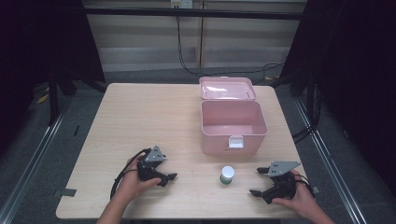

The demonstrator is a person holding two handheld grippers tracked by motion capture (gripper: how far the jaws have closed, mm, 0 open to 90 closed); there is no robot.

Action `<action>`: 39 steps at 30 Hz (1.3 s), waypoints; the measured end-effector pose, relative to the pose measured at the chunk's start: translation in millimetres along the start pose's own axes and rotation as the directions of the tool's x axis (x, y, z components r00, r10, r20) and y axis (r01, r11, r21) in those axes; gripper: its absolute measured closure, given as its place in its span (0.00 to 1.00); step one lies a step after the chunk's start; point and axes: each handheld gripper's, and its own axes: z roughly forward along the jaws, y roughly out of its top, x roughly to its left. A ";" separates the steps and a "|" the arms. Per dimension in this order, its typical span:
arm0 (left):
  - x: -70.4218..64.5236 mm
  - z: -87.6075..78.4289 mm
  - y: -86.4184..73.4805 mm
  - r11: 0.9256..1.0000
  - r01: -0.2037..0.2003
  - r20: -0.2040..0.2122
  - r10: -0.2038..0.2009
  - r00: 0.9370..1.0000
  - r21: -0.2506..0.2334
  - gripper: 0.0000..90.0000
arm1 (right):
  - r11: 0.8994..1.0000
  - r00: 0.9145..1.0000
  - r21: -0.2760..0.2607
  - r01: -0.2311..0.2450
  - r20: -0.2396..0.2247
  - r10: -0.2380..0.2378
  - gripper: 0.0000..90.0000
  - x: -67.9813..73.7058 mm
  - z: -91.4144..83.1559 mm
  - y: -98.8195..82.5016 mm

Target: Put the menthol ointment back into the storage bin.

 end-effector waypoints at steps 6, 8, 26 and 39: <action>0.0 0.0 0.0 1.000 0.000 0.000 0.000 1.000 0.000 0.17 | 0.995 1.000 0.102 0.018 -0.018 -0.017 0.19 3.6 0.7 13.8; 0.0 0.0 0.0 1.000 0.000 0.000 0.000 1.000 0.000 0.17 | 0.991 0.999 0.135 0.024 -0.027 -0.020 0.21 7.3 2.1 19.7; 0.0 0.0 0.0 1.000 0.000 0.001 0.000 1.000 0.000 0.17 | 0.892 0.990 0.442 0.092 -0.138 -0.033 0.30 19.6 20.5 84.6; 0.1 0.0 0.0 1.000 -0.001 0.001 0.001 1.000 0.000 0.17 | 0.860 0.986 0.491 0.142 -0.149 -0.079 0.36 22.8 32.2 122.5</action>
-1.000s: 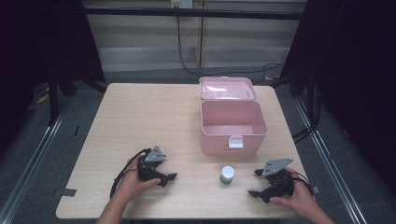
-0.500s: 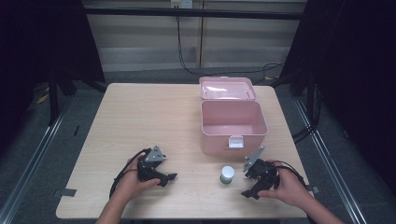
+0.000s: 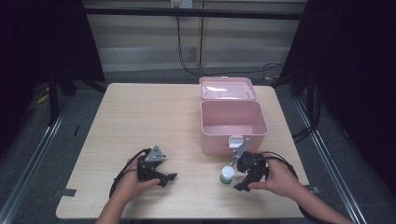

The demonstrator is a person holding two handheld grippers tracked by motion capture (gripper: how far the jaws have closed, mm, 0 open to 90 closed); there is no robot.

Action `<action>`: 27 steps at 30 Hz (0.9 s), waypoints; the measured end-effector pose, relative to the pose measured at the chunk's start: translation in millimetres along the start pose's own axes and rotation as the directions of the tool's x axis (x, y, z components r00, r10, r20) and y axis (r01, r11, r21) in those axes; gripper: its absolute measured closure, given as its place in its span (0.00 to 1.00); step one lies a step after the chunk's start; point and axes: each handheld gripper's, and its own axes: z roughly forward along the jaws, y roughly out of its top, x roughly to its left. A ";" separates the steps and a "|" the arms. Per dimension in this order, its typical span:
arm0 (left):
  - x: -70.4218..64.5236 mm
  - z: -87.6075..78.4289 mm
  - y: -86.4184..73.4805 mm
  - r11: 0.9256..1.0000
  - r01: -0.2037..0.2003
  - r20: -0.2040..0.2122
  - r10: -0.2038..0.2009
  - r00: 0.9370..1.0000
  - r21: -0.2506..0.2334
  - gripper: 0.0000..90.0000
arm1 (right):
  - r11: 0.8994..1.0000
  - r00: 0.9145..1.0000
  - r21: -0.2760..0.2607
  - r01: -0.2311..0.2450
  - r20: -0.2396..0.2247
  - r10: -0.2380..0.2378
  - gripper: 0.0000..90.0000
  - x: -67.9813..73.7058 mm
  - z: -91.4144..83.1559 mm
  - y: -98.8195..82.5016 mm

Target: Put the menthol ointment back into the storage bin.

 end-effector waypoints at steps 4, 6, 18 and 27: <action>0.0 0.0 0.0 1.000 0.000 0.000 0.000 1.000 0.000 0.17 | 1.000 1.000 0.028 0.001 -0.004 -0.001 0.39 -1.5 1.1 4.3; 0.0 0.0 0.0 1.000 0.000 0.000 0.000 1.000 0.000 0.17 | 0.999 1.000 0.039 0.003 -0.003 -0.003 0.40 -3.2 0.8 7.0; 0.0 0.0 0.0 1.000 0.000 0.000 0.000 1.000 0.000 0.17 | 0.999 1.000 0.045 0.027 0.000 -0.027 0.45 -4.4 2.2 23.9; 0.1 0.0 0.0 1.000 0.001 0.001 -0.001 1.000 0.000 0.17 | 0.998 0.999 0.047 0.049 0.001 -0.049 0.47 -5.9 4.8 33.1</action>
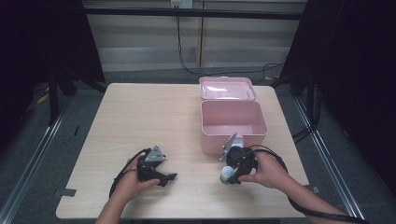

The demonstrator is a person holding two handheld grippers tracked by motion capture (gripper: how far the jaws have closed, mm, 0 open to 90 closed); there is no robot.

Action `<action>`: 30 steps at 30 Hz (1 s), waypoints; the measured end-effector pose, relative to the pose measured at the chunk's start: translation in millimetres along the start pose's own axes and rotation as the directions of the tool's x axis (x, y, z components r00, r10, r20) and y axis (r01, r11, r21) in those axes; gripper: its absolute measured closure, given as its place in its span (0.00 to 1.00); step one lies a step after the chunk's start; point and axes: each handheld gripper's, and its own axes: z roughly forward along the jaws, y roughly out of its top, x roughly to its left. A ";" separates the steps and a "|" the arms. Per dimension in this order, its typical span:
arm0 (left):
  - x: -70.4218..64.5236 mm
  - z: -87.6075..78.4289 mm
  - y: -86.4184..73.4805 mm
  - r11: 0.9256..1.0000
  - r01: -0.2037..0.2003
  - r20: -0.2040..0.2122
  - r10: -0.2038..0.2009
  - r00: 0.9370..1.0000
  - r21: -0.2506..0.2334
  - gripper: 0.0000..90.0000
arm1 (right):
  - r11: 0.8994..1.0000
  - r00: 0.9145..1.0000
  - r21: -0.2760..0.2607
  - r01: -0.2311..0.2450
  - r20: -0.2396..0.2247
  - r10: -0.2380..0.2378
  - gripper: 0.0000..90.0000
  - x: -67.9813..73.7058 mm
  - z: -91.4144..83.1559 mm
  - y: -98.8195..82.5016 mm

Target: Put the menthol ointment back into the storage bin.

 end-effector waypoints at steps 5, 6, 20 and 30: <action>-0.2 0.0 -0.1 1.000 0.002 0.000 -0.002 1.000 0.000 0.17 | 1.000 1.000 0.003 0.017 0.000 -0.017 0.49 -0.6 1.8 7.1; -0.1 0.0 0.0 1.000 0.001 0.000 -0.001 1.000 0.001 0.17 | 1.000 1.000 0.002 0.014 -0.007 -0.014 0.51 -0.2 1.8 8.1; -0.1 0.0 0.0 1.000 0.002 -0.001 -0.002 1.000 -0.001 0.17 | 1.000 1.000 0.012 0.009 -0.018 -0.009 0.56 -0.4 0.2 9.1; -0.1 -0.1 0.0 1.000 0.001 0.000 -0.001 1.000 0.001 0.17 | 1.000 1.000 0.002 -0.001 -0.028 0.001 0.56 -3.0 -14.4 9.0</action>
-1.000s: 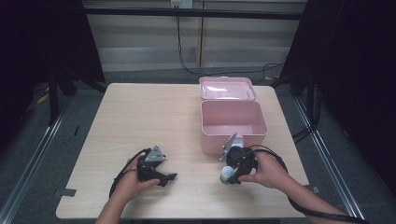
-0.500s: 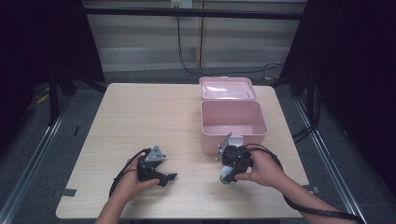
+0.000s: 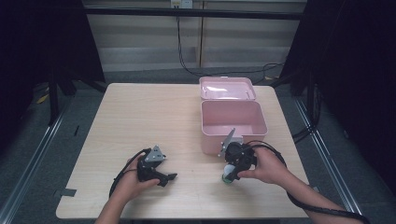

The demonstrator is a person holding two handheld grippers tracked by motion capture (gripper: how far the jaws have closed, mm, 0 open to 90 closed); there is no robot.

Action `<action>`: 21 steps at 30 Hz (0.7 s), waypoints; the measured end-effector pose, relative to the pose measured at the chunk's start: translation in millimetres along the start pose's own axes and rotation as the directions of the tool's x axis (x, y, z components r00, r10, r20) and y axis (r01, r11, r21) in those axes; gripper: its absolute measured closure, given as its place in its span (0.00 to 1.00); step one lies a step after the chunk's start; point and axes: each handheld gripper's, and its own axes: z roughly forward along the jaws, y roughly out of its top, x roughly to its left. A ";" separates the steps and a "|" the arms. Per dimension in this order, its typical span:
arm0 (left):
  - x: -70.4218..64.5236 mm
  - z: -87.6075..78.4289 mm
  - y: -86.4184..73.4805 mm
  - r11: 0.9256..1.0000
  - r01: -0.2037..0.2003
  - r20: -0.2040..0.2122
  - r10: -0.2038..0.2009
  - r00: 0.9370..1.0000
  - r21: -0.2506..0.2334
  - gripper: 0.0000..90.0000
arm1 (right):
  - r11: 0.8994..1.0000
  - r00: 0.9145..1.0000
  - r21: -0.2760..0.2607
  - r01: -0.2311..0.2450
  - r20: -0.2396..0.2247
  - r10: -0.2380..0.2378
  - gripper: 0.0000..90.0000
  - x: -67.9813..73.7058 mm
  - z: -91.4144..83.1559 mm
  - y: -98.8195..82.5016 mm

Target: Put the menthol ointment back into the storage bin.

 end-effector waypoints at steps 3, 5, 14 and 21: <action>-0.1 -0.1 0.1 1.000 0.001 -0.002 -0.001 1.000 0.002 0.17 | 1.000 1.000 0.004 0.001 0.002 -0.001 0.56 -0.8 -5.0 0.8; -0.1 0.0 0.0 1.000 0.000 0.000 0.000 1.000 0.000 0.17 | 1.000 1.000 0.001 0.002 0.000 -0.002 0.56 -2.5 -12.3 1.7; -0.2 0.2 0.1 1.000 0.002 -0.004 -0.002 1.000 -0.003 0.17 | 1.000 1.000 0.004 0.000 -0.001 0.000 0.56 -6.6 -32.9 6.1; -0.2 0.2 0.1 1.000 0.001 -0.004 -0.001 1.000 -0.003 0.17 | 1.000 1.000 0.000 0.003 0.000 -0.003 0.56 -8.8 -45.5 12.1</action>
